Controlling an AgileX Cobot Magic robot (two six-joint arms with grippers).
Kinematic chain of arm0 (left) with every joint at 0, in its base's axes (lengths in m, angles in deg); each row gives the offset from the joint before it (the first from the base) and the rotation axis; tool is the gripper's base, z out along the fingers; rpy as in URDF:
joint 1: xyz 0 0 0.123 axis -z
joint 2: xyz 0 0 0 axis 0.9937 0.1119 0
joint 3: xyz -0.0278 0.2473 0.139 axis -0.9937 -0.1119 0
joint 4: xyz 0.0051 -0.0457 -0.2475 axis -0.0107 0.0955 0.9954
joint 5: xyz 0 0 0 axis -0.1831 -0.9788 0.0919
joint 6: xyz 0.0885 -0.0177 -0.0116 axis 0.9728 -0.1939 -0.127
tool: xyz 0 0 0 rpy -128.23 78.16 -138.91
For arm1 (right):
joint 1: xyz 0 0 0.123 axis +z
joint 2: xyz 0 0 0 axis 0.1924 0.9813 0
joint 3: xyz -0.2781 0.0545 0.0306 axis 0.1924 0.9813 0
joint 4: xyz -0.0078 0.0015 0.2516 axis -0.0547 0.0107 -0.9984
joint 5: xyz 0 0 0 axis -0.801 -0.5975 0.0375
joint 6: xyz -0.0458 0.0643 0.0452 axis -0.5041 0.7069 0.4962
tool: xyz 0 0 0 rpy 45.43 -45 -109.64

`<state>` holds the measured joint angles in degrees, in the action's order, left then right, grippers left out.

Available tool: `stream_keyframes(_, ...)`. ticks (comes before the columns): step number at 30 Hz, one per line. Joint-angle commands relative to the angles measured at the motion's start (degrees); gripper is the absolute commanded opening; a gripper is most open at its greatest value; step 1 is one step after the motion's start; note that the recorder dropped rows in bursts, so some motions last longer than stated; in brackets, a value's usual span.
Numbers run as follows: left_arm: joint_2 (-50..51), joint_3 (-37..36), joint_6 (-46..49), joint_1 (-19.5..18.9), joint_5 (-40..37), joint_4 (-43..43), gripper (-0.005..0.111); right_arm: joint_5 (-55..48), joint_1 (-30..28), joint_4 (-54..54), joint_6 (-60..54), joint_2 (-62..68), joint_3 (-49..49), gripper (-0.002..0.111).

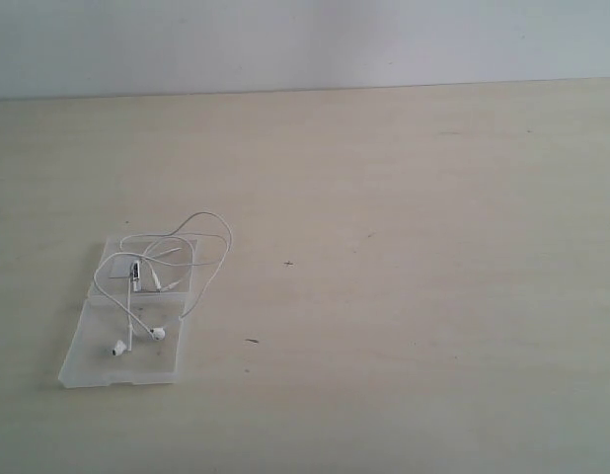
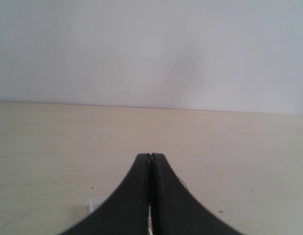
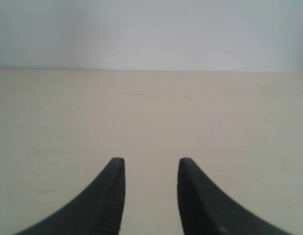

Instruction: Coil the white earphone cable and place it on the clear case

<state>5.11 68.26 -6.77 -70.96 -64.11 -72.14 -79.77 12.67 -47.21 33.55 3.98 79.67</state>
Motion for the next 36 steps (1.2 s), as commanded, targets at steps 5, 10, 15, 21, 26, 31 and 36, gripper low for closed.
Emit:
stream_keyframes(5,-0.48,-0.19,0.27,-0.05,0.26,-0.24,0.0,0.12,-0.31,-0.91,1.53,-2.35,0.22,0.035)
stream_keyframes(10,-0.48,-0.19,0.27,-0.05,0.26,-0.24,0.0,0.12,-0.31,-1.19,1.53,-2.35,0.22,0.035)
stream_keyframes(15,-0.48,-0.19,0.27,-0.05,0.26,-0.24,0.0,0.02,-0.31,-1.19,1.53,-2.35,0.22,0.035)
stream_keyframes(21,-0.48,-0.19,0.27,-0.05,0.26,-0.24,0.0,-0.09,-0.31,2.32,1.53,-2.35,0.22,0.035)
stream_keyframes(26,-0.48,-0.19,0.27,-0.05,0.26,-0.24,0.0,0.01,-0.31,4.51,1.53,-2.35,0.22,0.035)
stream_keyframes(31,-0.48,-0.19,0.27,-0.05,0.26,-0.24,0.0,0.01,-0.31,4.51,1.53,-2.35,0.22,0.035)
stream_keyframes(36,-0.87,-0.19,0.27,-0.31,0.27,-0.24,0.0,0.01,-0.31,4.51,1.53,-2.35,0.22,0.035)
